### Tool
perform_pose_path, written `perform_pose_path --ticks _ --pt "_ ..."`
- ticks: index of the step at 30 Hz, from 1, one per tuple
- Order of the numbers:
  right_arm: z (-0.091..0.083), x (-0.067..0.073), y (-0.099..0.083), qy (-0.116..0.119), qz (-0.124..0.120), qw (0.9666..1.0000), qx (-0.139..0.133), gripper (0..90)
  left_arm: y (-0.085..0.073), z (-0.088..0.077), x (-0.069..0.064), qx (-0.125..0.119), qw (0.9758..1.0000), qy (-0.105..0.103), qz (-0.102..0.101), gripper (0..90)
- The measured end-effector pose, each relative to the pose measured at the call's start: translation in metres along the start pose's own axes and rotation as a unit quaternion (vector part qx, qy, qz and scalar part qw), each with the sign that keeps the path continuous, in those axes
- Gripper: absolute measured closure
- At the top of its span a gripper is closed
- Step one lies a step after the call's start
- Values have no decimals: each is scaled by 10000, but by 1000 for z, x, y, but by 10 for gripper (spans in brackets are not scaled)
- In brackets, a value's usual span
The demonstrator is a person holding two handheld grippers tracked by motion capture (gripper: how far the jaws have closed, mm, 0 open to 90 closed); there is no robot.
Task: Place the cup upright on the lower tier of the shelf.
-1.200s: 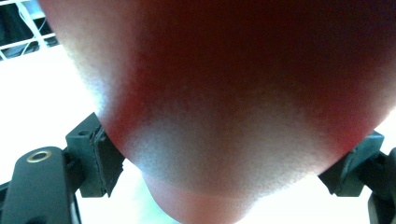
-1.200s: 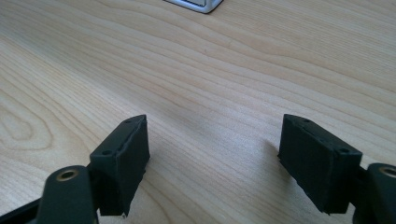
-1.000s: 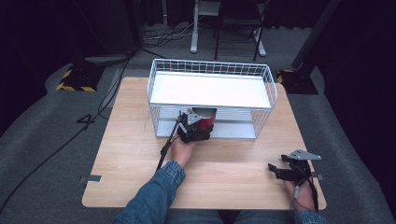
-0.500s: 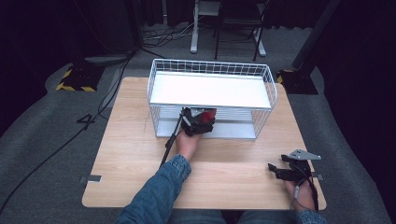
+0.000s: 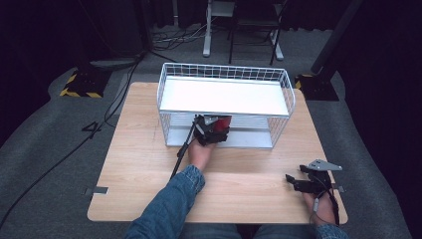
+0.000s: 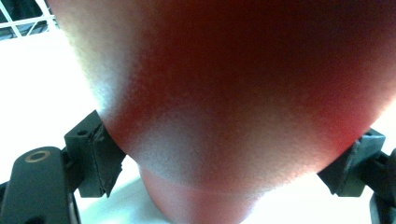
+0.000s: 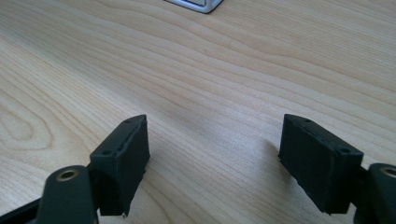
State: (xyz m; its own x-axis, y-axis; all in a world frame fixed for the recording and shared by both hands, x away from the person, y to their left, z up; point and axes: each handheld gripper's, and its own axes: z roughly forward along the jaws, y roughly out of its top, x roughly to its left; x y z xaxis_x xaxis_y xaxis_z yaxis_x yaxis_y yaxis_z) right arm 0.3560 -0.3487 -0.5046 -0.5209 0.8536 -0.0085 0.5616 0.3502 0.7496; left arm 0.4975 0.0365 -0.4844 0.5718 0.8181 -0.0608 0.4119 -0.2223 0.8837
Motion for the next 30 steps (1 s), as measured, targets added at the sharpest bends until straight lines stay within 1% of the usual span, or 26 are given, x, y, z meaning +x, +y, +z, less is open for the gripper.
perform_pose_path --ticks 3,4,6,9,10,13,15,16,18,19,21,23,24,29,30 --pt "0 0 0 1 0 10000 1 244 -1 1 0 -39 10000 -34 -38 152" --pt "0 0 0 1 -1 10000 0 244 -2 2 0 -61 10000 8 -37 141" --pt "0 0 0 -2 -3 10000 2 243 -3 3 0 -32 9999 90 -73 96" --pt "0 0 0 -2 2 10000 -1 239 -6 4 1 -52 9998 65 -152 13" --pt "0 0 0 -2 1 10000 0 239 -6 3 1 -82 9998 36 -161 0" --pt "0 0 0 -4 -1 10000 2 239 -8 2 0 -146 9998 29 -93 0" --pt "0 0 0 -4 -10 10000 -7 239 -8 0 -3 -156 9998 62 -47 0" --pt "0 0 0 -1 2 10000 0 239 -8 -1 -3 -187 9998 19 -33 0" --pt "0 0 0 -3 -8 10000 -6 239 -8 -3 -4 -197 9998 7 -34 0" --pt "0 0 0 -2 -5 10000 -4 239 -8 -4 -4 -221 9997 -42 -33 0" --pt "0 0 0 -1 -6 10000 -4 239 -9 -7 -4 -245 9997 -36 -57 0" --pt "0 0 0 -1 -9 10000 -4 239 -9 -11 -4 -246 9997 -35 -49 0" --pt "0 0 0 0 -8 10000 -3 239 -9 -13 -4 -267 9996 -35 -73 0" --pt "0 -1 0 7 1 10000 0 239 -7 -25 -2 -369 9993 -83 -60 0" --pt "0 -1 0 5 -2 10000 0 239 -7 -28 -1 -393 9992 -54 -37 0"
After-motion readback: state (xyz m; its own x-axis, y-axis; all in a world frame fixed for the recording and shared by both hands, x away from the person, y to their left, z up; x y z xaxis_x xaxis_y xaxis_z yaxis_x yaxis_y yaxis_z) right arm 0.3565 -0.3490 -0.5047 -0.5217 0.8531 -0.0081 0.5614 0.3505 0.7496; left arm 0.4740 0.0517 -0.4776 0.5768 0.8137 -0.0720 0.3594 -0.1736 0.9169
